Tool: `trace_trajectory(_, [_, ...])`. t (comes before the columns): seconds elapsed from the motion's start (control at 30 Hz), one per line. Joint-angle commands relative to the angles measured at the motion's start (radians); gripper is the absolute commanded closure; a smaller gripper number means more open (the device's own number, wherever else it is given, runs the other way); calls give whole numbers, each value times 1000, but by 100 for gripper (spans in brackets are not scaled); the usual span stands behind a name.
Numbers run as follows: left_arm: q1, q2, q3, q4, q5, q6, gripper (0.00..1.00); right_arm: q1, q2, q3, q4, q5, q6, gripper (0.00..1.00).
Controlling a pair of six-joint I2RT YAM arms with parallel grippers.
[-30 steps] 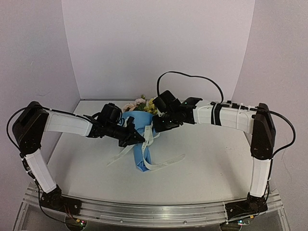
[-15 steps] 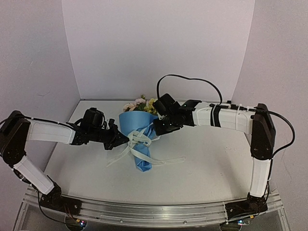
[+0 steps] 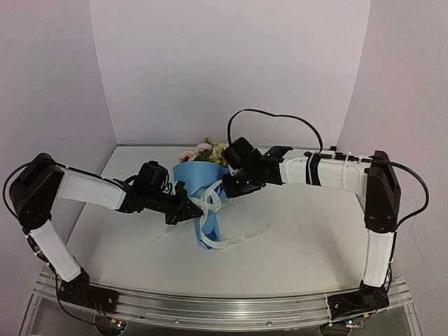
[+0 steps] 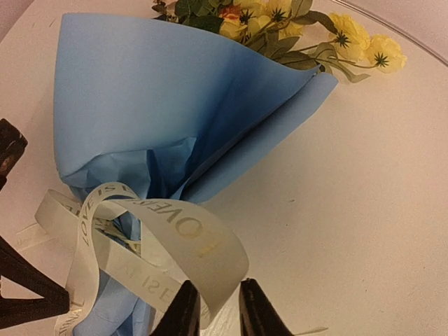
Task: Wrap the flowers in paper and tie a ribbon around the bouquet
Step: Cross the half-tied ribbon over the folded bouquet.
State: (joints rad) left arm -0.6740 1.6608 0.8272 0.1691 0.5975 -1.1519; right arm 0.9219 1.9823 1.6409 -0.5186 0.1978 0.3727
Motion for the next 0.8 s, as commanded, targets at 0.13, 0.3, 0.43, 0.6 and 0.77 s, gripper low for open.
trace_trajectory(0.13, [-3,5,66,24,3,4,98,10,-85,-53,3,-6,31,52])
trace_trajectory(0.3, [-1,14,54,57,-7,-33,100,41,-152,-120,9,-90,88,45])
trace_trajectory(0.43, [-1,16,52,64,-17,-45,100,108,-180,-180,61,-186,117,44])
trace_trajectory(0.6, [-1,11,40,71,-26,-55,100,163,-152,-193,128,-269,165,45])
trace_trajectory(0.77, [-1,2,25,93,-20,-71,100,170,-101,-166,182,-284,219,45])
